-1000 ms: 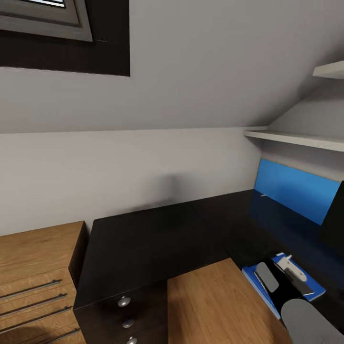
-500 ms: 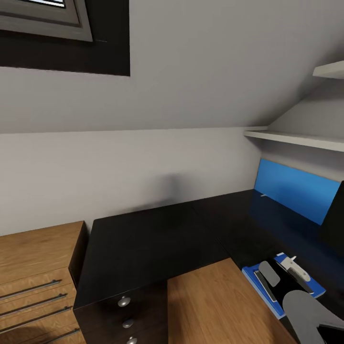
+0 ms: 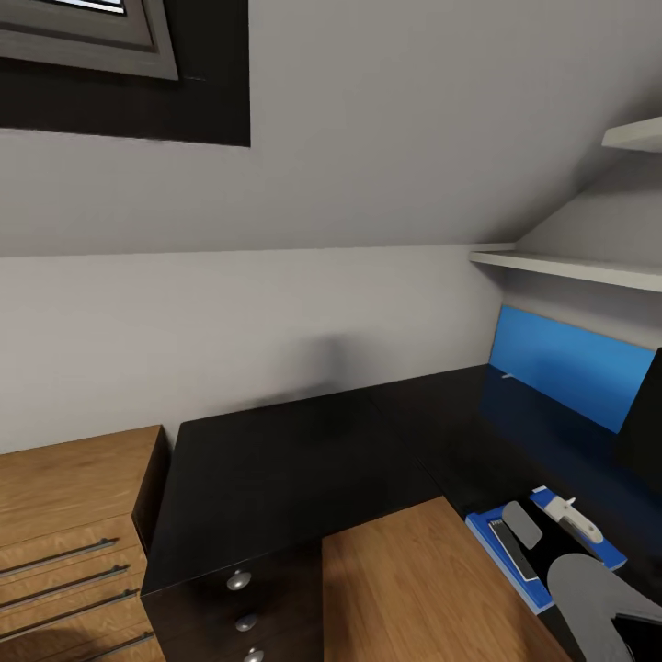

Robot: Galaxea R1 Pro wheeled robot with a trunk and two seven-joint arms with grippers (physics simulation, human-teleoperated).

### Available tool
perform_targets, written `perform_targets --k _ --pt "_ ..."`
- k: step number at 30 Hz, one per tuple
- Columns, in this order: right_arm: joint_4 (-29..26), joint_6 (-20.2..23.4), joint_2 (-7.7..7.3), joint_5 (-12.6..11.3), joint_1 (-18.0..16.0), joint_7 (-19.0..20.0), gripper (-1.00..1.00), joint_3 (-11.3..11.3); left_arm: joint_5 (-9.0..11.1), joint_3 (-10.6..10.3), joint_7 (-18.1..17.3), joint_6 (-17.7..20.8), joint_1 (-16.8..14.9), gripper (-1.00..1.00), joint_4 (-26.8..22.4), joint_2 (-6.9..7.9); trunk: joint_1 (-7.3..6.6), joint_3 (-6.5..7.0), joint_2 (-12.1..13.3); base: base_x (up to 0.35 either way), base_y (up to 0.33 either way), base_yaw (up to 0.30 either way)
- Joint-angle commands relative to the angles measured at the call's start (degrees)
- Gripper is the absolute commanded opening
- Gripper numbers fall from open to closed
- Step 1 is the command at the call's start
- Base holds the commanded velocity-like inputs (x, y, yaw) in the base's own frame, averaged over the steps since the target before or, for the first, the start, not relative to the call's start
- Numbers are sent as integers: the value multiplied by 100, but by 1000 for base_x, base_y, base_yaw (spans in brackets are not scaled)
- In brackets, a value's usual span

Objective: In the bedroom, organize the workspace by keeping the computer under the desk, ensuring the monitor is on the desk, placing the keyboard on the desk next to the monitor, placing the mouse on the desk next to the keyboard, moving the folder from the swivel chair onto the desk next to the mouse, stacking the notebook on top of the folder with the pen on top of the notebook, and positioning the swivel chair next to the desk.

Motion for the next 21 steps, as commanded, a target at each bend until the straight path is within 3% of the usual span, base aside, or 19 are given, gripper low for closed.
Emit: perform_targets --k 1,6,7,21 --pt "-5 8 -2 -17 -5 -21 -100 7 12 -30 46 33 -6 100 -13 7 1 -8 -5 0 0 0" --pt "-12 46 6 28 -7 -34 -100 9 12 -30 46 32 -4 100 -14 11 1 -8 -5 0 0 0" --pt "-13 49 9 30 -7 -35 100 7 12 -30 46 33 -4 100 -14 11 1 -8 -5 0 0 0" --pt "-23 47 23 35 -7 -28 100 9 12 -30 46 33 -8 100 -12 12 1 -8 -5 0 0 0"
